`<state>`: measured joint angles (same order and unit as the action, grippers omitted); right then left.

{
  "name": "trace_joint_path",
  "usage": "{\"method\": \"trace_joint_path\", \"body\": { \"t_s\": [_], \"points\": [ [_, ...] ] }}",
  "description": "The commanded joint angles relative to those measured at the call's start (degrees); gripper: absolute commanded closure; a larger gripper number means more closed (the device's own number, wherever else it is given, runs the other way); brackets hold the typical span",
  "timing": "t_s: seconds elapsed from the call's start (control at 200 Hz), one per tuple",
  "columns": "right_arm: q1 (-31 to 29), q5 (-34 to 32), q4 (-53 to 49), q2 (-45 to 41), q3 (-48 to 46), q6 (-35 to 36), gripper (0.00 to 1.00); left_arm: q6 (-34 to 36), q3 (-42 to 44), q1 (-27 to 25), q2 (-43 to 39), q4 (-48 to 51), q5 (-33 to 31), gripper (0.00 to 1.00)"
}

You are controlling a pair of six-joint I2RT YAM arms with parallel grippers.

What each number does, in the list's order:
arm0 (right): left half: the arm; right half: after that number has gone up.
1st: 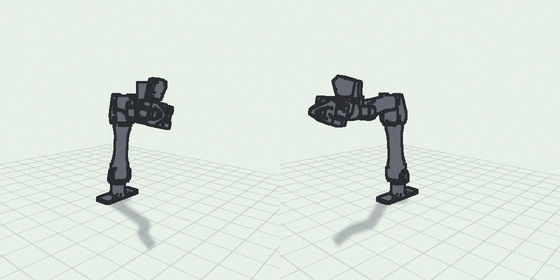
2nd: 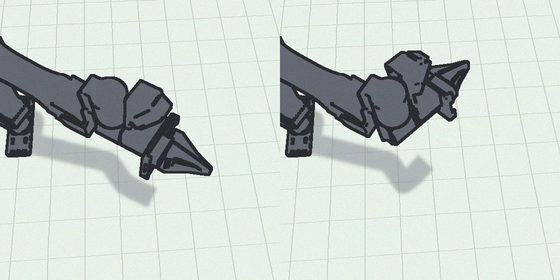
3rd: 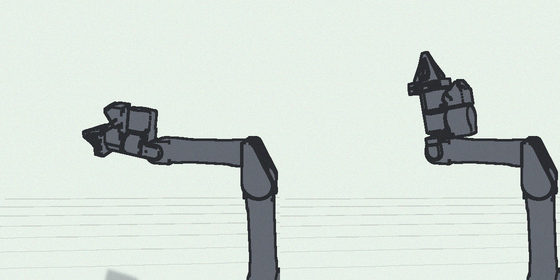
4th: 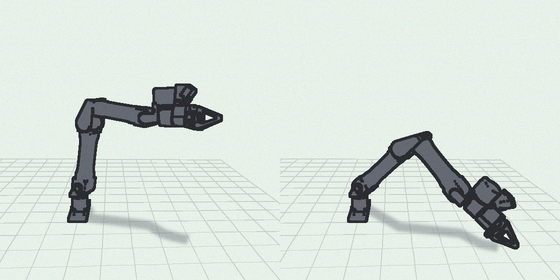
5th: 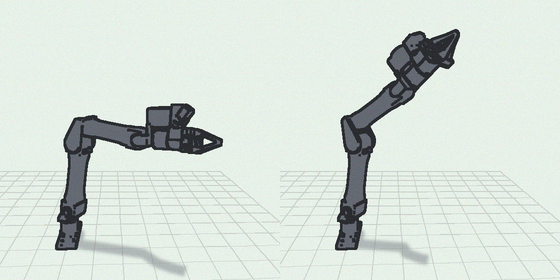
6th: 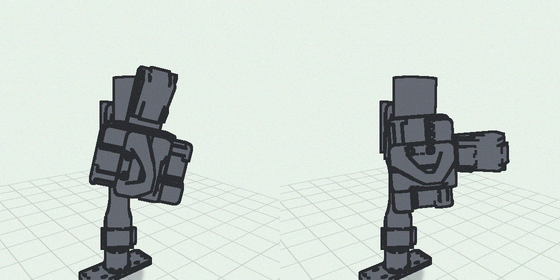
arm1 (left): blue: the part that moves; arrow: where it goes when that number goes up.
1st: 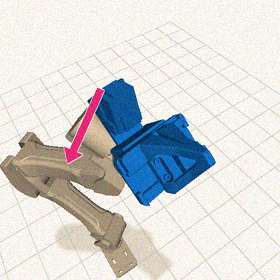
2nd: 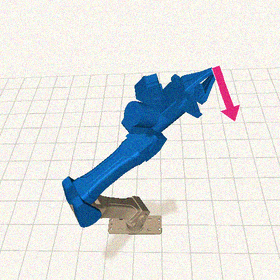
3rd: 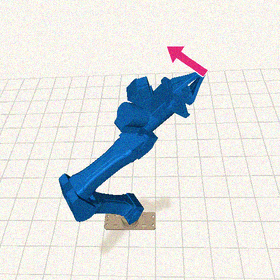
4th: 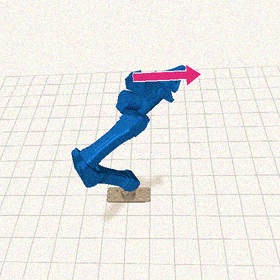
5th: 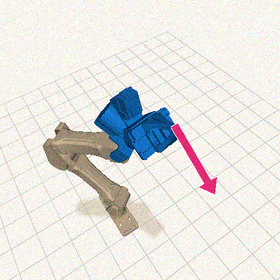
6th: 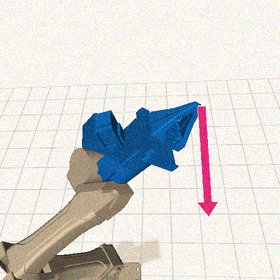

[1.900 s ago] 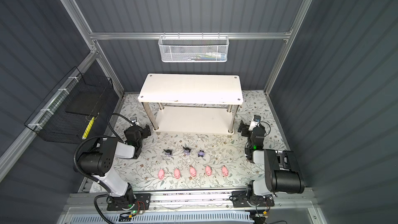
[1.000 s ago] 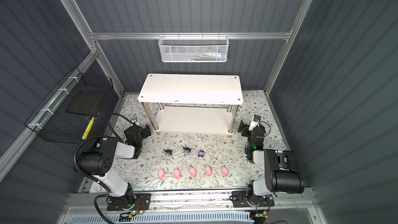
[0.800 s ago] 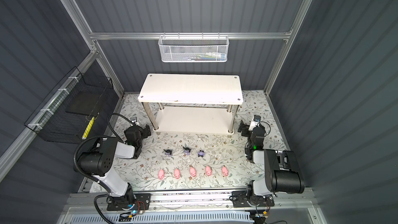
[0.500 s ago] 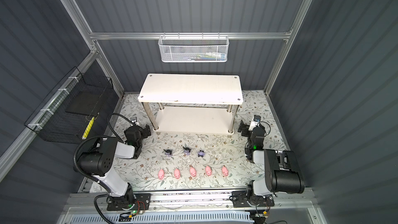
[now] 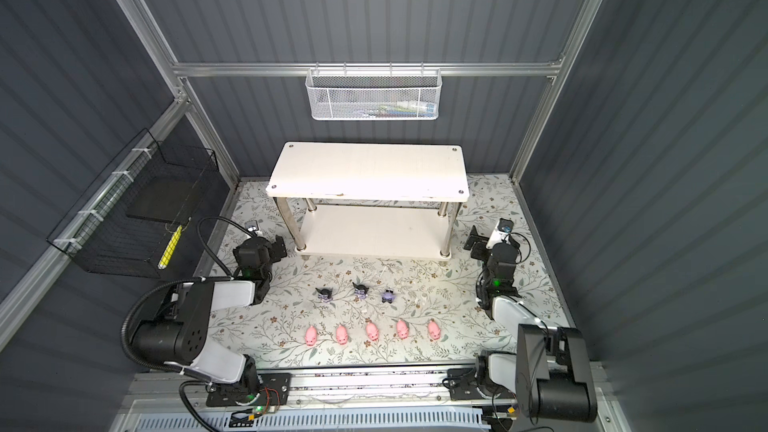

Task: Place and organize the plastic toys onto the shelf
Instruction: 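Move the right gripper over the black-and-purple toy farthest along the row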

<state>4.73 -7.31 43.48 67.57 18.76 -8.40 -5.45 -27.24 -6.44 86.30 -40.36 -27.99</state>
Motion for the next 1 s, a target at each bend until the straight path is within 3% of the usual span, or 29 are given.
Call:
{"method": "trace_joint_path", "body": {
  "t_s": [0.0, 0.13, 0.215, 0.31, 0.66, 0.79, 0.99],
  "points": [
    [0.0, -4.5, -6.1, -6.1, -2.0, -5.6, 0.01, -4.7, -0.9, -0.7, -4.9, 10.2, -5.2, 0.01],
    [0.0, -5.4, -14.1, -14.4, -3.4, -9.6, 0.01, -10.2, 0.8, -1.6, -12.7, 18.3, -5.7, 0.03],
    [-0.1, -4.7, -19.8, -19.6, -4.1, -11.4, 0.01, -11.0, 1.6, -5.1, -17.9, 25.0, -12.0, 0.04],
    [-0.2, -3.7, -25.7, -25.2, -4.1, -12.1, 0.02, -11.6, 2.6, -7.9, -23.8, 29.5, -14.9, 0.06],
    [-2.3, 5.7, -46.2, -40.9, -2.4, -17.1, 0.01, -21.1, 2.1, -8.2, -36.2, 42.6, -7.5, 0.08],
    [-8.2, 5.4, -52.3, -42.9, -1.1, -17.8, 0.02, -23.3, 2.7, -8.2, -38.1, 44.3, -6.1, 0.08],
    [-25.8, -6.9, -58.9, -42.1, 1.6, -16.9, 0.02, -22.9, 2.0, -8.2, -35.9, 42.3, -5.9, 0.08]
  ]
}}
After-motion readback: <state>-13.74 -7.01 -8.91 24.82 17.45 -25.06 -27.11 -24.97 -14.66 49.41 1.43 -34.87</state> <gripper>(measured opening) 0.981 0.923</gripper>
